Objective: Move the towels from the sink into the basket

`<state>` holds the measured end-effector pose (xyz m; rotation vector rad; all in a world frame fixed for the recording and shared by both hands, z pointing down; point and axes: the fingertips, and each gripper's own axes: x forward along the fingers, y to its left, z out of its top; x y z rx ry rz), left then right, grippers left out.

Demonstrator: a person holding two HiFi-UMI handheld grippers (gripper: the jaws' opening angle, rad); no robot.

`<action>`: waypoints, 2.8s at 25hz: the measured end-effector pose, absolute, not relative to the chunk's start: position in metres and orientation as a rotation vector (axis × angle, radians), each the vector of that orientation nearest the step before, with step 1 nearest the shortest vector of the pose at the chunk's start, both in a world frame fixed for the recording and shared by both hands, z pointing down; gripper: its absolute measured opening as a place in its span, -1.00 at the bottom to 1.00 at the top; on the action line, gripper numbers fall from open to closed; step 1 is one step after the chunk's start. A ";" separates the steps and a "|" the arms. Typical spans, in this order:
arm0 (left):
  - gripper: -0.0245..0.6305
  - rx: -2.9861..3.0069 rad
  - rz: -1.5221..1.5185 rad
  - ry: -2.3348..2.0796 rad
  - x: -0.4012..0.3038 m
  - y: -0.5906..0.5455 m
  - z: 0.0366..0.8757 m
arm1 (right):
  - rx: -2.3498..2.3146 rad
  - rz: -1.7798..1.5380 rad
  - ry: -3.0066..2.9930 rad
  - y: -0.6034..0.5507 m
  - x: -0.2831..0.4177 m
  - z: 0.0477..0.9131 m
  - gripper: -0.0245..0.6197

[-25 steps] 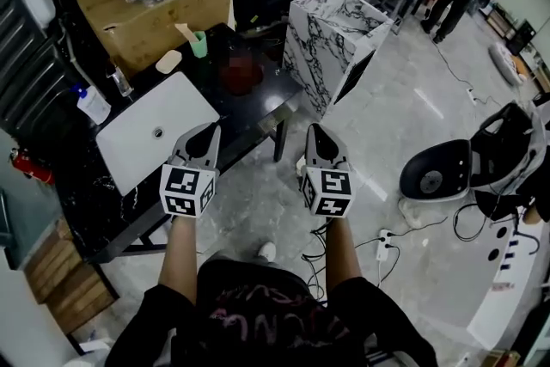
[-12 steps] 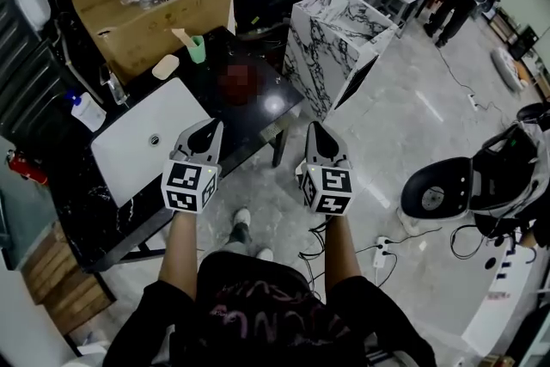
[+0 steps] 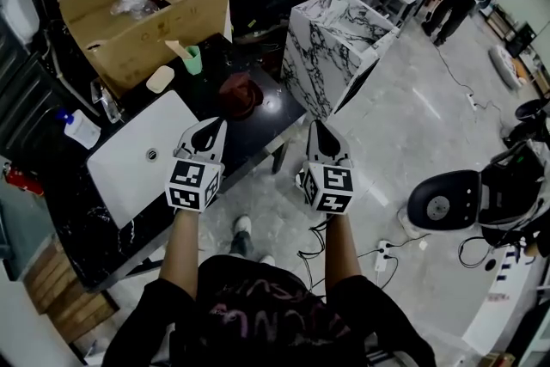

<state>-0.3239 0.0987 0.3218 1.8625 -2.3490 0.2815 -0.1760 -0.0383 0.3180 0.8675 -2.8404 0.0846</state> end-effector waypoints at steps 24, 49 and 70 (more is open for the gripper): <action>-0.26 1.792 0.453 -2.193 -0.391 0.009 0.414 | 0.883 0.105 -2.783 -0.069 -0.196 0.343 -0.88; -0.55 1.701 0.560 -2.010 -0.431 -0.052 0.487 | 0.987 0.147 -2.677 -0.108 -0.185 0.365 -0.88; -0.78 1.887 0.478 -2.081 -0.390 -0.054 0.421 | 1.107 0.182 -2.679 -0.111 -0.154 0.356 -0.88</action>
